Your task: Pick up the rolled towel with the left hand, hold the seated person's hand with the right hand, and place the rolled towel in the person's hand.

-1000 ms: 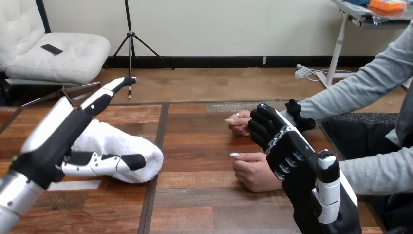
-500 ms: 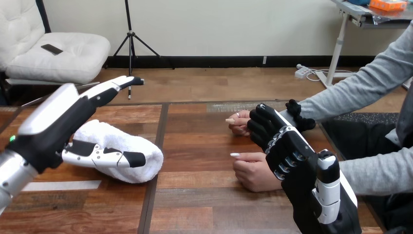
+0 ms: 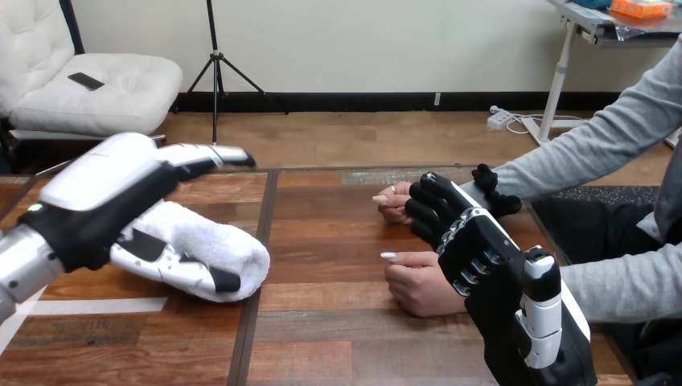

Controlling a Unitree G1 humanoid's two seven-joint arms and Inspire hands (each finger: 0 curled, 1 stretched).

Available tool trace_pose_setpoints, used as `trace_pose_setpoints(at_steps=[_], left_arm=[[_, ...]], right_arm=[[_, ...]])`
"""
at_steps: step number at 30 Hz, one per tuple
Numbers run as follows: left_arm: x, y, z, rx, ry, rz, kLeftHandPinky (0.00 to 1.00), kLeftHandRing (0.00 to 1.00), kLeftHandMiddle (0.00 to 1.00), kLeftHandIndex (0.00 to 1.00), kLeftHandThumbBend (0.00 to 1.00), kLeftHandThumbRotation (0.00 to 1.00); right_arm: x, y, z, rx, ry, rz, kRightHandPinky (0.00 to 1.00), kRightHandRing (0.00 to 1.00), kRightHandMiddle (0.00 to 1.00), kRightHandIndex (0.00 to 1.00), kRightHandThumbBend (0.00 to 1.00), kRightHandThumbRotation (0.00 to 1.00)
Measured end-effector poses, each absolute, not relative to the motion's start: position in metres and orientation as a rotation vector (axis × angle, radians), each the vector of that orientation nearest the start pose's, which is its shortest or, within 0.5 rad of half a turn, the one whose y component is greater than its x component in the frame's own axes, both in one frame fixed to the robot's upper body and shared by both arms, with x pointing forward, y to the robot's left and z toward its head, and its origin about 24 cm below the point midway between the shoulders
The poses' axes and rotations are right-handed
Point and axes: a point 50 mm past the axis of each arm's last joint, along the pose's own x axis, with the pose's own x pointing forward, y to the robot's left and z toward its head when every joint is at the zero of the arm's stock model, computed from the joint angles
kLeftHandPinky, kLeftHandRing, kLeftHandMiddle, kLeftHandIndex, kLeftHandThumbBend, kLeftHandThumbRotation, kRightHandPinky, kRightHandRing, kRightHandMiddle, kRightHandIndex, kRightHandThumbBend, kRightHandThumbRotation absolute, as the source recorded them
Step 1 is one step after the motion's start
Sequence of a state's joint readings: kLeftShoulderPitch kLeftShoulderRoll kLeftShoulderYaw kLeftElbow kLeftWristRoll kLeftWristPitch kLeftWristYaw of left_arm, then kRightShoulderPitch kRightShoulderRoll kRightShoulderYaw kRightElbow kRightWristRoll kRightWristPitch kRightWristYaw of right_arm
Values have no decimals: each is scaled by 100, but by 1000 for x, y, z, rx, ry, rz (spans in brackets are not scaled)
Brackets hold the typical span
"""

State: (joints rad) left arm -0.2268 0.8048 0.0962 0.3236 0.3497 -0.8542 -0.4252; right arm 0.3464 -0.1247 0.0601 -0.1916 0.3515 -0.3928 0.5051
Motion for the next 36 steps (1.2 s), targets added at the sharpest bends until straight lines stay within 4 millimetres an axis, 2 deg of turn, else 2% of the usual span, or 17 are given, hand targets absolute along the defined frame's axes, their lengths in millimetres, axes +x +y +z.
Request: trace_pose_setpoints(at_steps=[10,18,36], left_arm=[[271,255,139,1466,-433,-734,73,85,86,84,100,60],[277,253,139,1597,-404,-824,77,88,89,86,100,60],[290,254,141,1752,-377,-889,76,88,89,87,100,59]], right_arm=[[176,-157,56,159,-298,428,93,94,93,91,82,100],[177,-157,57,158,-302,430,93,94,93,91,82,100],[177,-157,57,157,-304,427,92,94,93,90,80,100]])
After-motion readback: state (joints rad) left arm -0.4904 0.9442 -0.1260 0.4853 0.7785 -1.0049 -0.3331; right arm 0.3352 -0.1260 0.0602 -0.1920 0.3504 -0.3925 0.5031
